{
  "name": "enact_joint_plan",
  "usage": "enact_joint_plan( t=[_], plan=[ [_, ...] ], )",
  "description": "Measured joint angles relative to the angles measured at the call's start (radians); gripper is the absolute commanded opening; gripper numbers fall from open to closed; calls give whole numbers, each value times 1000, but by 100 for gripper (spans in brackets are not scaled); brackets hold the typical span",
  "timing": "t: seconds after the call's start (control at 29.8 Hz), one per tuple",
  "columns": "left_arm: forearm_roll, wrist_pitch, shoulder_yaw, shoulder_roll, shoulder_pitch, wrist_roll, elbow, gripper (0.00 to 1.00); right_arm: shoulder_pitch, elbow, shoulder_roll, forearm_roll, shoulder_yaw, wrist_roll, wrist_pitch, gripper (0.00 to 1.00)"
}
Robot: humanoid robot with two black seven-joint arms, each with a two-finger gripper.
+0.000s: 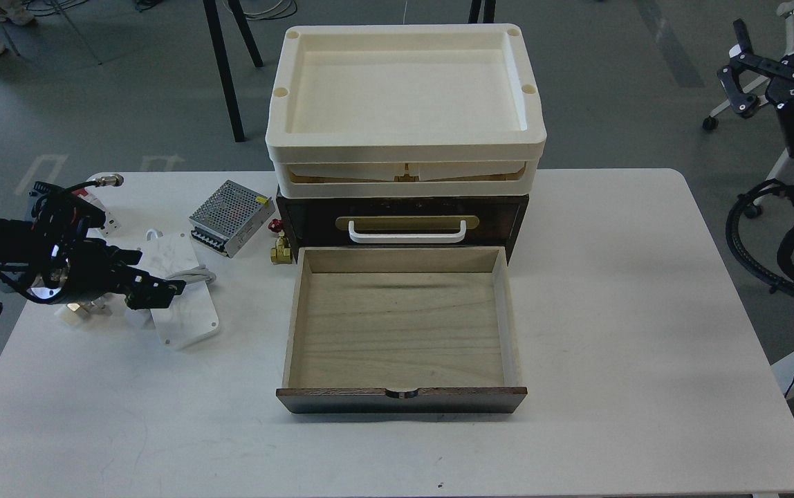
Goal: Put charging cable into cabinet
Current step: 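Lower the left gripper onto the white charger and close it, then lift the white charger with cable using the left gripper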
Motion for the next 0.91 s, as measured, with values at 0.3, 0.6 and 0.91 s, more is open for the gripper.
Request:
enact_joint_plan(
  t=[0.3,0.6,0.91],
  plan=[
    [-3,93,106,-101,0,-3,156,67,-12,-1,-1,0,1,0,0,100],
    [-14,133,124,-140,-1,4,219,0,-34,0,-1,0,1,0,0,100],
    [-63,48,106,-63,-16,-25,156,0,-37,0,-3,0,6,0,0,100]
  ],
)
